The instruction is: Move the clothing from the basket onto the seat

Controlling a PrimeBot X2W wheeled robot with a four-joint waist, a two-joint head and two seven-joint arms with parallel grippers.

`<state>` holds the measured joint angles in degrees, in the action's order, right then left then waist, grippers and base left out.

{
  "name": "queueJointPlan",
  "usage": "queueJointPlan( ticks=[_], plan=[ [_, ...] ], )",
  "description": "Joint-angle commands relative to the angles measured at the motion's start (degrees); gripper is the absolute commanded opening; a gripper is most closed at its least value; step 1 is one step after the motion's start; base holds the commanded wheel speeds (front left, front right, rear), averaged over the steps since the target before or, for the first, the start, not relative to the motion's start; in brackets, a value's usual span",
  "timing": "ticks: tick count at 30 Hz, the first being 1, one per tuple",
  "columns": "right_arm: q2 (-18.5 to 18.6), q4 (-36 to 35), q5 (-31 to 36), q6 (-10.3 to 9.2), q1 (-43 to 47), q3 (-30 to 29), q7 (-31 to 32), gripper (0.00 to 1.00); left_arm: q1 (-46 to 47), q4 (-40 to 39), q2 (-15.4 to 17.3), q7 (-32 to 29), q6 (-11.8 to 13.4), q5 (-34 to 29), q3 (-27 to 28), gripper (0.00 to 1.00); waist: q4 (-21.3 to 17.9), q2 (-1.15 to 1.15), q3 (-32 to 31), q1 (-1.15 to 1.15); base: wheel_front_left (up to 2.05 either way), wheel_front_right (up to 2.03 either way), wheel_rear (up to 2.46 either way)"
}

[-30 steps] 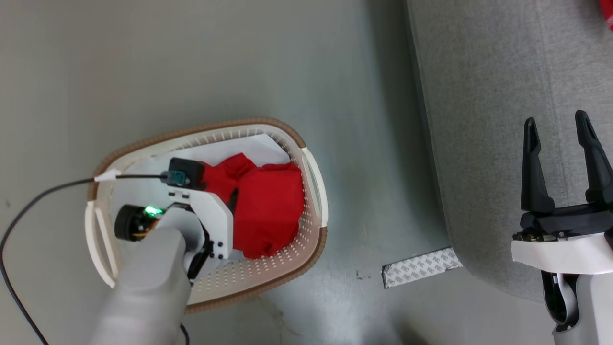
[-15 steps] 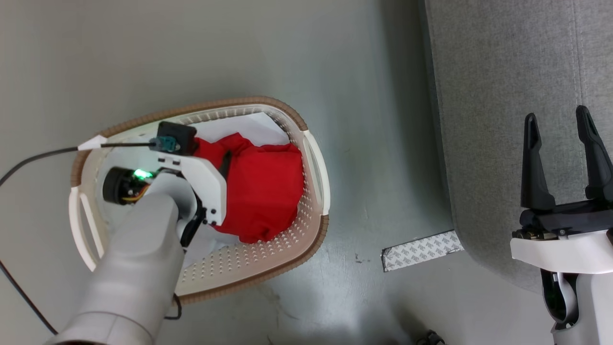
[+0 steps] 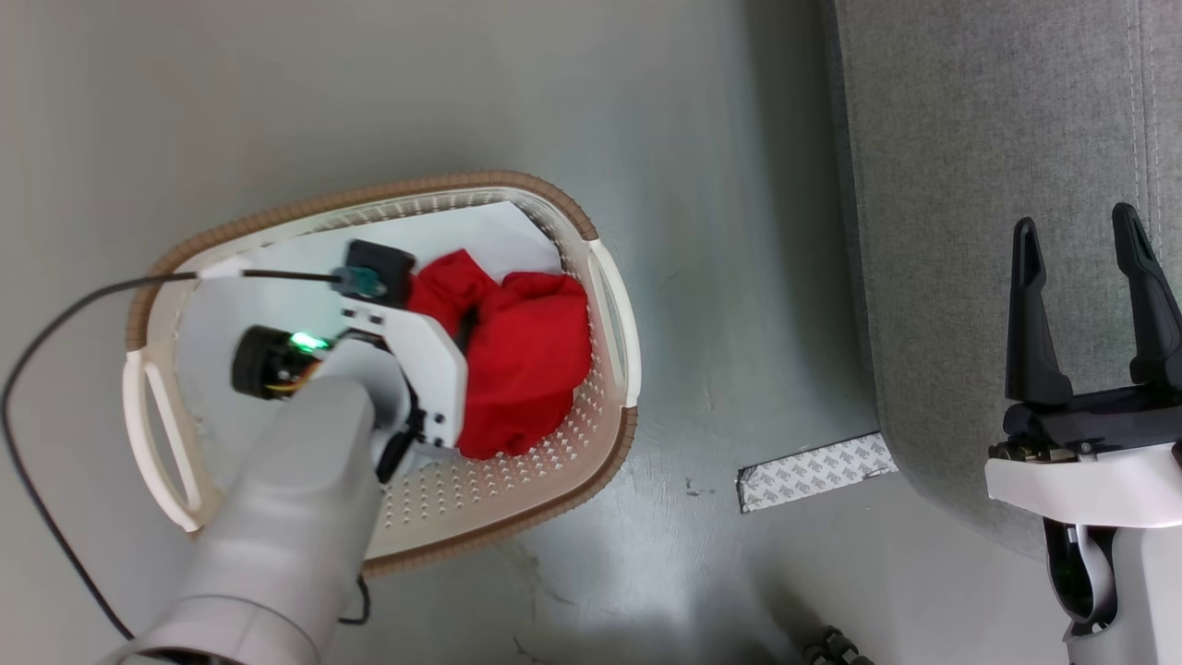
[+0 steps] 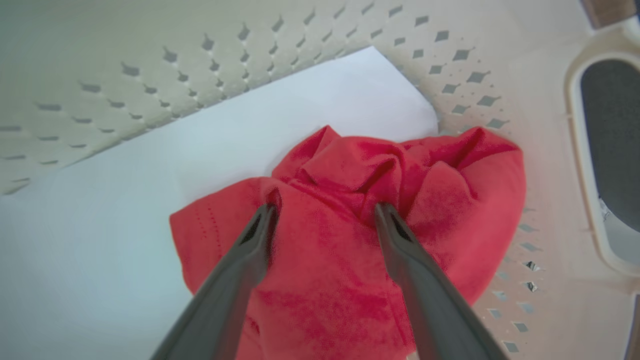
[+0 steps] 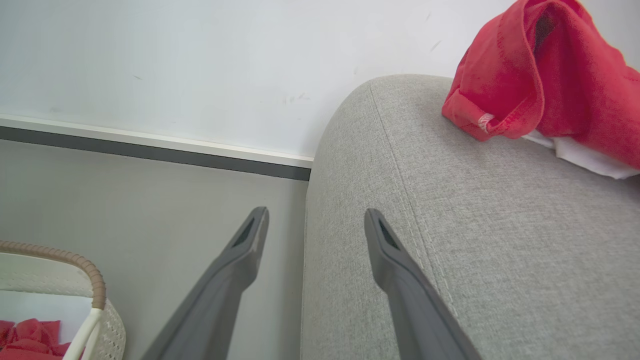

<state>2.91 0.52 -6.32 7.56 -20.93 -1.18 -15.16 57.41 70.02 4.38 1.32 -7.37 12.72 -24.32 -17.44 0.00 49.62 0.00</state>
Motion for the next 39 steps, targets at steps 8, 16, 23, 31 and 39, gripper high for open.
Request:
queueJointPlan(
  ticks=[8,16,23,31,39],
  plan=[
    [-0.02,-0.57,0.22,-0.15,0.32,-0.46,0.01,1.0,-2.01,-1.69,-0.7,-2.81,-0.19,5.28,-5.6,1.0,0.25,0.0,0.32,0.0,0.0,0.0,0.0],
    [-0.02,-0.79,0.24,-0.15,0.79,-0.4,0.01,1.0,-3.55,-4.07,-0.07,-4.71,-0.2,9.62,-11.89,0.93,0.43,0.0,0.73,0.0,0.0,0.0,0.0],
    [-0.02,-0.23,0.06,-0.15,0.17,-0.66,0.01,1.0,-4.63,-6.85,1.15,-4.94,-0.2,14.21,-17.31,0.0,0.31,0.0,0.57,0.0,0.0,0.0,0.0],
    [-0.03,1.67,-0.47,-0.15,-0.43,-1.2,0.0,1.0,-7.83,-14.46,3.2,-4.16,-0.2,25.7,-21.56,0.0,1.44,0.0,-4.24,0.0,0.0,0.0,0.0],
    [0.0,5.04,0.14,-0.15,2.07,-2.95,0.01,1.0,-13.56,-21.78,6.0,-0.03,-0.21,35.51,-23.8,0.0,4.76,0.0,-14.69,0.0,0.0,0.0,0.0]
  ],
)
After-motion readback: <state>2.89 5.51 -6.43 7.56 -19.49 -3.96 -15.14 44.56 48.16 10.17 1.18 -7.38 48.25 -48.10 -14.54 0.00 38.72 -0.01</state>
